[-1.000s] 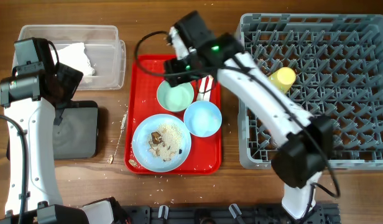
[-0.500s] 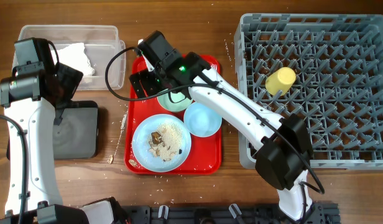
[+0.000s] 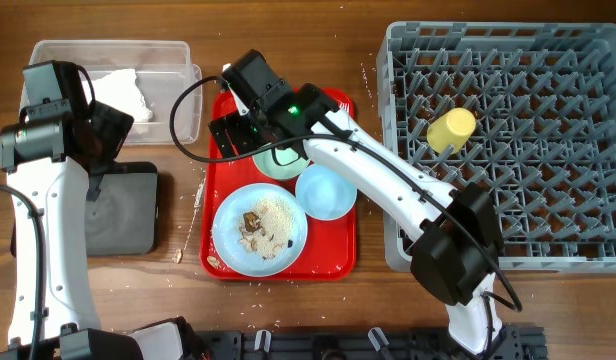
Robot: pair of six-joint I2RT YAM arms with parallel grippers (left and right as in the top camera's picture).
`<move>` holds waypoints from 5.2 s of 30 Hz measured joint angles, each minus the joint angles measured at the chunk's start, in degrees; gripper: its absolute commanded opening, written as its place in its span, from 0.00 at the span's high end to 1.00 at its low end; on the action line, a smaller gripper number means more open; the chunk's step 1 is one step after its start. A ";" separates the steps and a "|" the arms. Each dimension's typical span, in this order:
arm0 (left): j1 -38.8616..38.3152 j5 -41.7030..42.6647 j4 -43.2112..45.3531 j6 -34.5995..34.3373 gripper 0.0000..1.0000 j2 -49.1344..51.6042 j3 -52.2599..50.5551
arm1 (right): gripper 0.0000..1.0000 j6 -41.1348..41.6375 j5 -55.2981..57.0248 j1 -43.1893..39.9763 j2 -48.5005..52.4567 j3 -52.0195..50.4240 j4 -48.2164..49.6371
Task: Sort waste into correct bins and load items into the dishwasher rack
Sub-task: 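Reach the right gripper to the pale green bowl and grasp its rim, then carry the green bowl with the right gripper into the rack and release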
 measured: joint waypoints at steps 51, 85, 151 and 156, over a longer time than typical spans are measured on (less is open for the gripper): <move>0.00 0.00 0.00 0.00 0.00 0.00 0.00 | 0.96 9.35 9.05 4.90 12.39 0.00 -2.82; 0.00 0.00 0.00 0.00 0.00 0.00 0.00 | 0.96 -15.47 -49.40 -75.73 -15.54 -2.64 -17.11; 0.00 0.00 0.00 0.00 0.00 0.00 0.00 | 0.83 12.41 0.31 -64.48 -12.46 -15.26 -23.28; 0.00 0.00 0.00 0.00 0.00 0.00 0.00 | 0.88 17.40 10.14 -66.10 -12.46 -15.15 -27.93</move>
